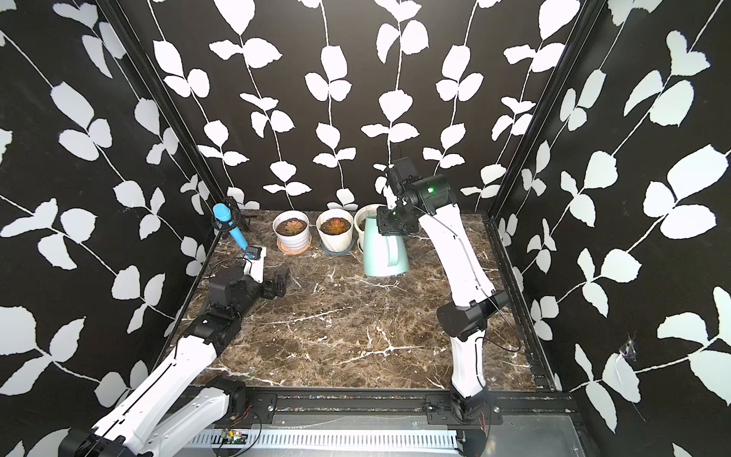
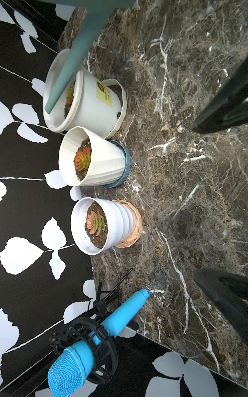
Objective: Water the succulent around the soil edge
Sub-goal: Water the soil of the potted plant with water.
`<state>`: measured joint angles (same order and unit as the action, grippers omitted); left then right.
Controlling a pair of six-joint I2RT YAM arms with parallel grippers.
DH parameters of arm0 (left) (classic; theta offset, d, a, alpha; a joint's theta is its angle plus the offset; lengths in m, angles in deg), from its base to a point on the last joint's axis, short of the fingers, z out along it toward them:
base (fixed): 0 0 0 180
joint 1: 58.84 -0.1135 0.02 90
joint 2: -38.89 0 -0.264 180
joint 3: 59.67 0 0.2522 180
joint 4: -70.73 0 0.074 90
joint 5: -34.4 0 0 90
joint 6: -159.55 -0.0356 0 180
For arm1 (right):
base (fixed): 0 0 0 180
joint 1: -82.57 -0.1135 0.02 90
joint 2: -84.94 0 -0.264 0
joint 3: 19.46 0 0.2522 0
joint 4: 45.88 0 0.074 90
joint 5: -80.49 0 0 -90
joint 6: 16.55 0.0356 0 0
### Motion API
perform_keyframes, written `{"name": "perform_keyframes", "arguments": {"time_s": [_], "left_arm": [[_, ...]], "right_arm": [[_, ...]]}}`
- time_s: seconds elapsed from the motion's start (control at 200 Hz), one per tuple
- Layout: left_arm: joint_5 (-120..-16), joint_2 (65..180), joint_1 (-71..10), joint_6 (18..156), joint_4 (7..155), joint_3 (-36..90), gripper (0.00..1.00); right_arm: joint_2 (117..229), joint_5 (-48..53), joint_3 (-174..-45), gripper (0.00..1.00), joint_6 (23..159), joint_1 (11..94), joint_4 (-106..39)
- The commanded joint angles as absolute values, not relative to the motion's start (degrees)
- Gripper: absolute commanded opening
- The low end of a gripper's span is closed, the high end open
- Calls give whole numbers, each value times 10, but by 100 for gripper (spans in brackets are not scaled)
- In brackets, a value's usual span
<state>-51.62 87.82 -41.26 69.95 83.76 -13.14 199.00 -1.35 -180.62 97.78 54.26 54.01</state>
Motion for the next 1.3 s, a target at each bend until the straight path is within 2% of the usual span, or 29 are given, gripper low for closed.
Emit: {"name": "perform_keyframes", "arguments": {"time_s": [0.0,0.455,0.785,1.29], "left_arm": [[-511,866,-410,694,826,-141,99],[-511,864,-408,692,826,-143,99],[-511,863,-406,691,826,-143,99],[-512,864,-405,690,826,-143,99]], "right_arm": [[1981,-23,-1817,0,985,548,497],[1980,-25,-1802,0,984,555,490],[1950,-34,-1743,0,978,560,479],[1930,-34,-1739,0,967,566,502]]}}
